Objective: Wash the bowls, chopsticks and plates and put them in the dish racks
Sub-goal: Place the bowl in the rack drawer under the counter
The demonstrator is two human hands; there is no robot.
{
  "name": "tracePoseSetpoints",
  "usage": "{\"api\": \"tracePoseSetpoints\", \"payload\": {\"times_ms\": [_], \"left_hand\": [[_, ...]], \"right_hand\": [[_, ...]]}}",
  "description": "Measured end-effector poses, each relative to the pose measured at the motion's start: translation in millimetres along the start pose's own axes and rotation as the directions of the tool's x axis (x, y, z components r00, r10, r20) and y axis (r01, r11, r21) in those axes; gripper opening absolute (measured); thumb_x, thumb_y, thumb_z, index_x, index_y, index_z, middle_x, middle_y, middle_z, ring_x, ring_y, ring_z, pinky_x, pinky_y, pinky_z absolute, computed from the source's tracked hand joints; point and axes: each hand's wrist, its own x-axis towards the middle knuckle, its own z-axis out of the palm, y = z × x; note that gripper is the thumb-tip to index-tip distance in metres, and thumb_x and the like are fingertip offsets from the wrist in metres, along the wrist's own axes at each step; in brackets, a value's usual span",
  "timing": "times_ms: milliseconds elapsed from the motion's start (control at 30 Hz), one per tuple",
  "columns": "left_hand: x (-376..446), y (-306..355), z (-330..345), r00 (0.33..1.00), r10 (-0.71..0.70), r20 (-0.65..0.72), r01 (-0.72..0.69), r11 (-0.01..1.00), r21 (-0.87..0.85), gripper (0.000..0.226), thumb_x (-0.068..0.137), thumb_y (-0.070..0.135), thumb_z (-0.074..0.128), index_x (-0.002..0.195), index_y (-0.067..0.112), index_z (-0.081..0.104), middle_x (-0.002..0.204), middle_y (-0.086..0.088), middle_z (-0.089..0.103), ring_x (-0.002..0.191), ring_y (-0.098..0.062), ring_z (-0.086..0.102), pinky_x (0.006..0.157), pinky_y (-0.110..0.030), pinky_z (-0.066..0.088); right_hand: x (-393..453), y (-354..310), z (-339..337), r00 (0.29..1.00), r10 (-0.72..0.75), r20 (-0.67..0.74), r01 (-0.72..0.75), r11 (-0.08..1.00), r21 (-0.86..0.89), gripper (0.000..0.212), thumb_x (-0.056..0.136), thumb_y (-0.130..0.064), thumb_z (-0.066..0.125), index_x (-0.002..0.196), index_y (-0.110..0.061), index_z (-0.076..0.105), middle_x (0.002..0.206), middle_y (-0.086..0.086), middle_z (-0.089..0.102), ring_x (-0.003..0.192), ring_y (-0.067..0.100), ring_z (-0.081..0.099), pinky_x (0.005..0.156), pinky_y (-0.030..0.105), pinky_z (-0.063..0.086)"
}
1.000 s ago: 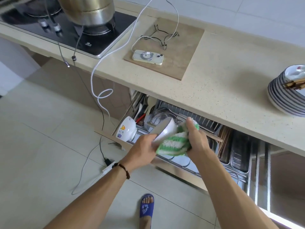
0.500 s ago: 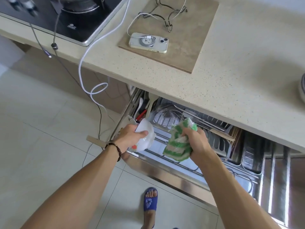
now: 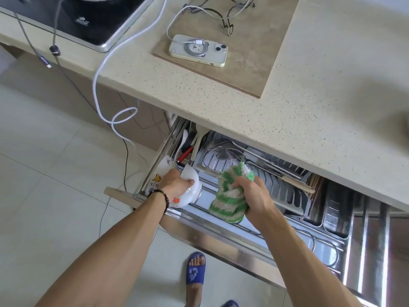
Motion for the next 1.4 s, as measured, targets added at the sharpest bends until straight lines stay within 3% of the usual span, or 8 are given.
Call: {"api": "tracePoseSetpoints", "payload": {"times_ms": [267,333,433,600,867,1067,1267,1400], "left_hand": [[-44,24,-3,0.949,0.297,-0.105,-0.264,0.932,0.248,0.042,0.100,0.034,0.058,0.133,0.008,0.056,0.132,-0.009,0.063,0.108,-0.026,0.064,0.082,-0.028,0.047],[-69,42,-2,0.921,0.388,-0.031,-0.384,0.920,0.077,0.044,0.101,0.041,0.054,0.133,0.012,0.058,0.134,-0.003,0.062,0.116,-0.020,0.062,0.091,-0.026,0.045],[-112,81,8,0.911,0.310,0.271,-0.185,0.897,-0.402,0.056,0.094,0.060,0.054,0.131,0.018,0.060,0.129,-0.001,0.066,0.114,-0.020,0.066,0.100,-0.041,0.052],[-174,145,34,0.774,0.499,0.390,-0.041,0.654,-0.755,0.052,0.085,0.028,0.071,0.131,0.009,0.057,0.123,-0.013,0.069,0.113,-0.031,0.067,0.096,-0.050,0.055],[-253,253,131,0.639,0.714,0.287,-0.629,0.699,-0.340,0.035,0.077,0.005,0.083,0.104,0.021,0.067,0.100,-0.005,0.071,0.095,-0.026,0.069,0.078,-0.031,0.060],[-309,330,241,0.633,0.716,0.295,-0.650,0.698,-0.299,0.010,0.090,0.010,0.073,0.100,0.008,0.071,0.088,-0.008,0.073,0.079,-0.018,0.072,0.077,-0.041,0.061],[-358,391,358,0.614,0.725,0.311,-0.721,0.676,-0.153,0.008,0.093,0.024,0.071,0.093,0.017,0.067,0.079,0.002,0.063,0.072,-0.011,0.060,0.058,-0.012,0.046],[-371,429,412,0.660,0.680,0.319,-0.684,0.720,-0.120,0.012,0.095,0.029,0.065,0.100,0.018,0.063,0.098,-0.005,0.067,0.085,-0.017,0.068,0.071,-0.030,0.057]], "right_hand": [[-6,-10,-7,1.000,0.017,-0.011,-0.015,0.984,0.180,0.038,0.088,-0.013,0.058,0.125,-0.004,0.055,0.120,0.023,0.066,0.109,0.038,0.066,0.098,0.058,0.051],[-18,-21,-14,1.000,-0.025,0.002,0.024,0.977,0.214,0.023,0.093,-0.011,0.052,0.112,-0.004,0.063,0.107,0.019,0.070,0.100,0.035,0.068,0.099,0.059,0.050],[-43,-41,-30,0.993,-0.111,0.048,0.095,0.961,0.261,0.030,0.099,-0.019,0.045,0.093,-0.009,0.073,0.094,0.014,0.074,0.088,0.030,0.071,0.099,0.055,0.052],[-87,-74,-82,0.982,-0.191,-0.011,0.185,0.935,0.301,0.041,0.103,-0.034,0.043,0.105,-0.008,0.074,0.107,0.018,0.074,0.101,0.034,0.072,0.096,0.053,0.053],[-146,-93,-238,0.888,-0.263,-0.378,0.392,0.862,0.322,0.027,0.098,-0.024,0.062,0.106,0.001,0.069,0.094,0.023,0.075,0.087,0.039,0.074,0.081,0.051,0.060],[-187,-79,-382,0.859,-0.439,-0.264,0.510,0.781,0.360,0.036,0.086,-0.009,0.070,0.118,0.006,0.063,0.112,0.030,0.069,0.105,0.047,0.067,0.093,0.055,0.054],[-190,-66,-522,0.811,-0.338,-0.476,0.508,0.811,0.290,0.014,0.093,0.003,0.059,0.105,0.005,0.065,0.097,0.026,0.073,0.091,0.043,0.072,0.086,0.061,0.056],[-178,-68,-604,0.754,-0.269,-0.599,0.528,0.791,0.310,0.016,0.091,-0.001,0.061,0.106,-0.004,0.060,0.106,0.026,0.071,0.090,0.039,0.073,0.082,0.061,0.058]]}}
